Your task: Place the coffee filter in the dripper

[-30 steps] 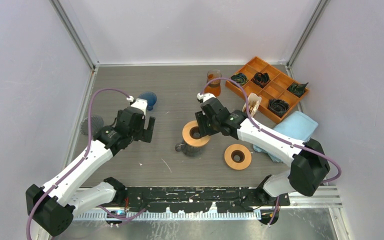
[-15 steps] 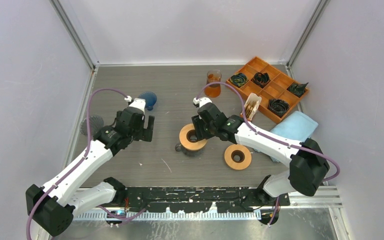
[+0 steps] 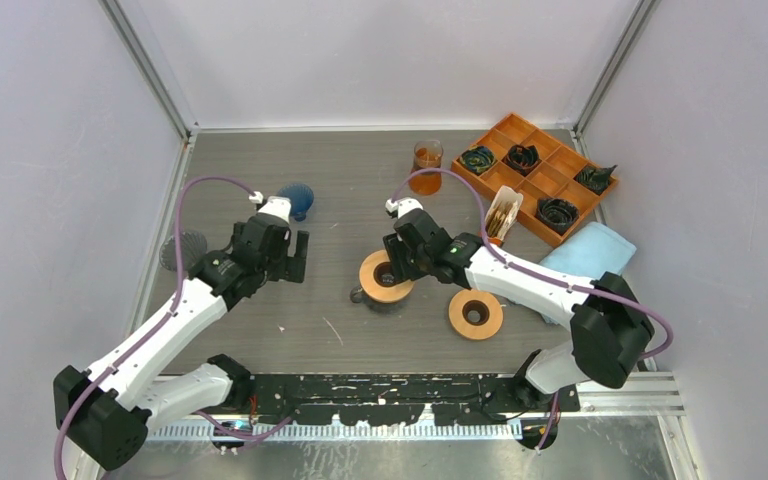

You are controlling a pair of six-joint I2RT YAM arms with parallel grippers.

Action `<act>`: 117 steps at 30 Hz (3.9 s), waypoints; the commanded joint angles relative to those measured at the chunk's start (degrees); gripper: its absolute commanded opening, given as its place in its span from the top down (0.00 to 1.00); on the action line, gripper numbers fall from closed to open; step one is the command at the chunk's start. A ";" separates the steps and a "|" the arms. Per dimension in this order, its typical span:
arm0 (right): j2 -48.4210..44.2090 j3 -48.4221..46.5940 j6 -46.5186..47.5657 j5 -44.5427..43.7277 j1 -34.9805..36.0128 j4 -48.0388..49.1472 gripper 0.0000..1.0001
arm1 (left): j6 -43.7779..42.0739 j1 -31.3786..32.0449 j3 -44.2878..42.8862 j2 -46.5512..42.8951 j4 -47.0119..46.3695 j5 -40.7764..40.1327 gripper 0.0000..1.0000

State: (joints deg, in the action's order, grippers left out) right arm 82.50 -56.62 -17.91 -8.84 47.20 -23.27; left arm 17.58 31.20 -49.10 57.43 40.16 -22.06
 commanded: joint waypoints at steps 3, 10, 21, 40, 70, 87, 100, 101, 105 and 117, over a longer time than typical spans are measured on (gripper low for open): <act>0.72 -1.02 0.76 0.06 0.46 4.19 0.59 | -0.04 -0.26 -1.61 0.01 -1.44 -1.42 0.01; 0.32 -1.36 0.94 0.78 0.44 3.97 0.49 | -0.16 -0.26 -1.95 0.83 -1.40 -1.49 0.01; -3.57 -3.30 1.75 -0.50 0.44 0.85 0.30 | 0.65 -1.28 -1.66 0.68 -1.74 0.67 0.01; -16.22 0.03 6.96 -10.82 -0.61 0.41 0.00 | 19.66 -19.69 1.84 -0.90 0.28 9.08 0.01; -26.18 8.48 11.97 -9.59 -1.15 4.68 0.00 | 39.79 -58.46 4.97 -0.08 -7.18 13.91 0.08; -23.60 8.81 13.24 -10.69 -1.11 5.30 0.00 | 44.23 -62.57 8.40 9.07 -17.49 13.98 0.54; -23.18 8.37 13.53 -10.96 -1.14 5.00 0.00 | 41.69 -63.18 7.06 9.63 -15.81 13.97 0.91; -23.17 8.30 13.52 -10.94 -1.14 4.86 0.00 | 41.22 -63.13 6.62 9.48 -15.30 14.05 0.95; -23.47 7.88 13.43 -10.59 -1.19 4.47 0.00 | 38.58 -63.18 4.54 8.62 -12.58 14.50 1.00; -23.34 4.90 11.67 -8.30 -1.15 2.24 0.00 | 25.73 -63.19 -1.46 6.64 -4.57 26.82 1.00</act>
State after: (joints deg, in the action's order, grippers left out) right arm 59.55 -48.21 -5.08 -17.91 46.28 -22.11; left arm 49.63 -31.53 -46.48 66.63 33.19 -2.24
